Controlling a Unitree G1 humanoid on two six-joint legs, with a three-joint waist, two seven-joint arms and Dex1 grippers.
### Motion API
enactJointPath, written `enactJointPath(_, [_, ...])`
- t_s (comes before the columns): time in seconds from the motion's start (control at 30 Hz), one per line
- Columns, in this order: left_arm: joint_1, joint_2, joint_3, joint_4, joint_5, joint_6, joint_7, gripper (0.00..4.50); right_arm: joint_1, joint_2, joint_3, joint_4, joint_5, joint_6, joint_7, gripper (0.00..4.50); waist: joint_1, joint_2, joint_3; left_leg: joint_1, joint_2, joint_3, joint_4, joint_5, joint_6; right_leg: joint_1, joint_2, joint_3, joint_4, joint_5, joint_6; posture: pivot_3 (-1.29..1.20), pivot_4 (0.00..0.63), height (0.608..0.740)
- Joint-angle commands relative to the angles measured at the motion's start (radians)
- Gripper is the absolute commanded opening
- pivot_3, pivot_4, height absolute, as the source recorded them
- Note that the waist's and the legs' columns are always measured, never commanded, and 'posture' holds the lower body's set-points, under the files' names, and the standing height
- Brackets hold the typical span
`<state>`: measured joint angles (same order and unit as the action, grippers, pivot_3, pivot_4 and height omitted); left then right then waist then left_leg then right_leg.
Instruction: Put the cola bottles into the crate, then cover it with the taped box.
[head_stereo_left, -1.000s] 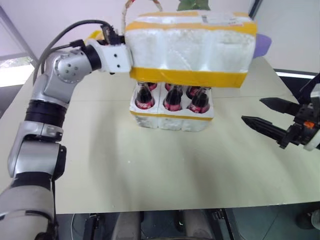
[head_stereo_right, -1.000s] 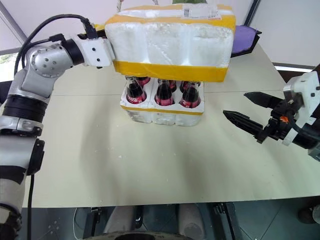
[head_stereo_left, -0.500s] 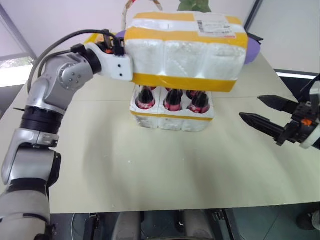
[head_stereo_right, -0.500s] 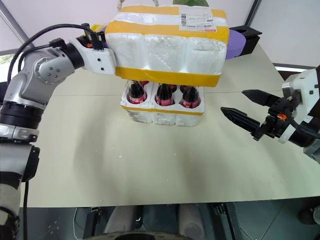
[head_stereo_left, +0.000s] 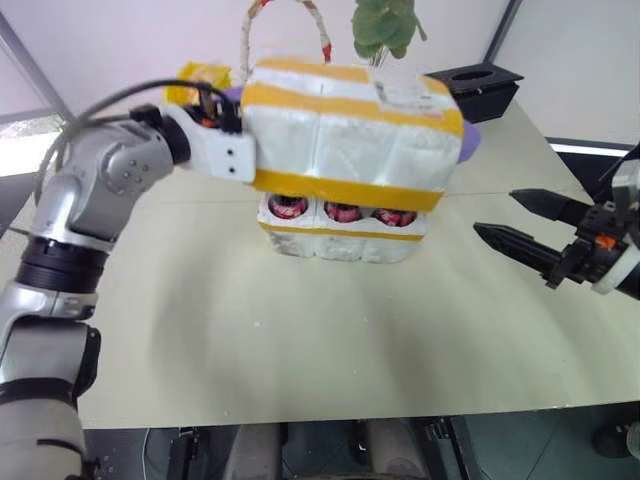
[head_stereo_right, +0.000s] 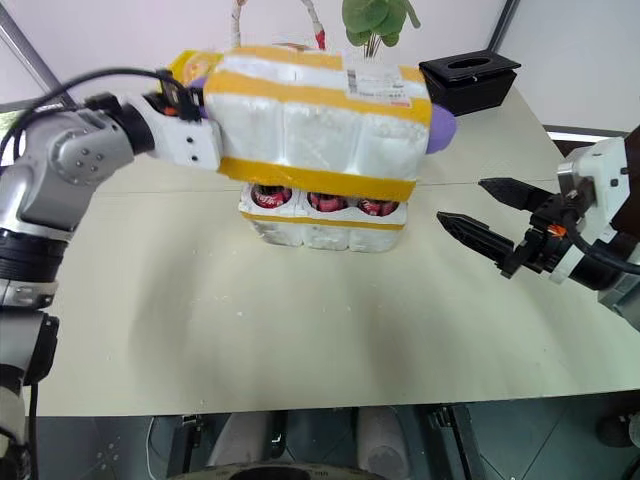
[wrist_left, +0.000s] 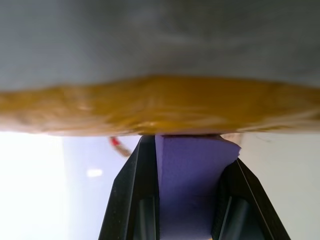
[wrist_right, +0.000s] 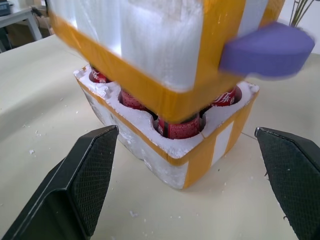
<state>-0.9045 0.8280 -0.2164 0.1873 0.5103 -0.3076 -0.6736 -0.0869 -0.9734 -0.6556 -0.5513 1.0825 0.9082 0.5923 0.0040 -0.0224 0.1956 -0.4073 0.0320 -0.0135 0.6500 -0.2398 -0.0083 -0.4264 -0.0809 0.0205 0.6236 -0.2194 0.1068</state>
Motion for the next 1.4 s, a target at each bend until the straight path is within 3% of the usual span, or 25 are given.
enactJointPath(0.03, [0.02,0.032,0.03,-0.067,-0.008,0.021,-0.023,0.58,-0.024,-0.014,-0.004,0.012,-0.005,-0.026,0.014,4.5,0.001,0.0,0.0,0.0,0.0,0.0,0.0,0.0,0.0,0.0,0.0,0.0,0.0,0.0,0.0,0.0,0.15,0.74])
enactJointPath(0.27, [0.107,0.013,0.006,-0.08,0.014,0.007,0.019,0.58,-0.031,-0.008,0.011,0.011,-0.012,-0.029,0.02,4.5,-0.001,0.0,0.0,0.0,0.0,0.0,0.0,0.0,0.0,0.0,0.0,0.0,0.0,0.0,0.0,0.0,0.15,0.74])
enactJointPath(0.67, [0.07,0.026,-0.026,0.096,0.145,-0.198,0.266,0.58,-0.003,0.001,-0.001,-0.001,-0.021,-0.027,0.018,4.5,-0.001,0.0,0.0,0.0,0.0,0.0,0.0,0.0,0.0,0.0,0.0,0.0,0.0,0.0,0.0,0.0,0.15,0.74])
enactJointPath(0.83, [0.066,0.021,-0.024,0.121,0.145,-0.256,0.314,3.02,-0.009,0.007,0.011,-0.002,-0.021,-0.03,0.005,4.5,0.001,0.0,0.0,0.0,0.0,0.0,0.0,0.0,0.0,0.0,0.0,0.0,0.0,0.0,0.0,0.0,0.15,0.74])
enactJointPath(0.9, [0.088,0.021,-0.008,0.105,0.103,-0.271,0.302,4.04,-0.011,0.011,0.016,-0.002,-0.023,-0.032,0.002,4.5,0.003,0.0,0.0,0.0,0.0,0.0,0.0,0.0,0.0,0.0,0.0,0.0,0.0,0.0,0.0,0.0,0.15,0.74])
enactJointPath(1.1, [0.167,0.074,0.052,0.055,0.002,-0.306,0.266,4.04,-0.007,0.013,0.023,0.009,-0.031,-0.04,0.01,4.5,0.003,0.0,0.0,0.0,0.0,0.0,0.0,0.0,0.0,0.0,0.0,0.0,0.0,0.0,0.0,0.0,0.15,0.74])
enactJointPath(1.27, [0.277,0.135,0.127,-0.008,-0.204,-0.309,0.16,4.04,0.001,0.012,0.024,0.024,-0.045,-0.048,0.028,4.5,0.004,0.0,0.0,0.0,0.0,0.0,0.0,0.0,0.0,0.0,0.0,0.0,0.0,0.0,0.0,0.0,0.15,0.74])
enactJointPath(1.33, [0.377,0.183,0.159,-0.068,-0.419,-0.307,0.029,4.04,-0.005,0.008,0.037,0.041,-0.059,-0.052,0.038,4.5,0.004,0.001,0.0,0.0,0.0,0.0,0.0,0.0,0.0,0.0,0.0,0.0,0.0,0.0,0.0,0.0,0.15,0.74])
enactJointPath(1.4, [0.482,0.22,0.201,-0.139,-0.679,-0.116,-0.144,4.04,-0.007,0.003,0.043,0.053,-0.068,-0.052,0.049,4.5,0.0,0.001,0.0,0.001,0.001,0.001,-0.001,0.0,0.0,0.0,-0.001,0.0,0.0,0.0,0.0,0.0,0.15,0.74])
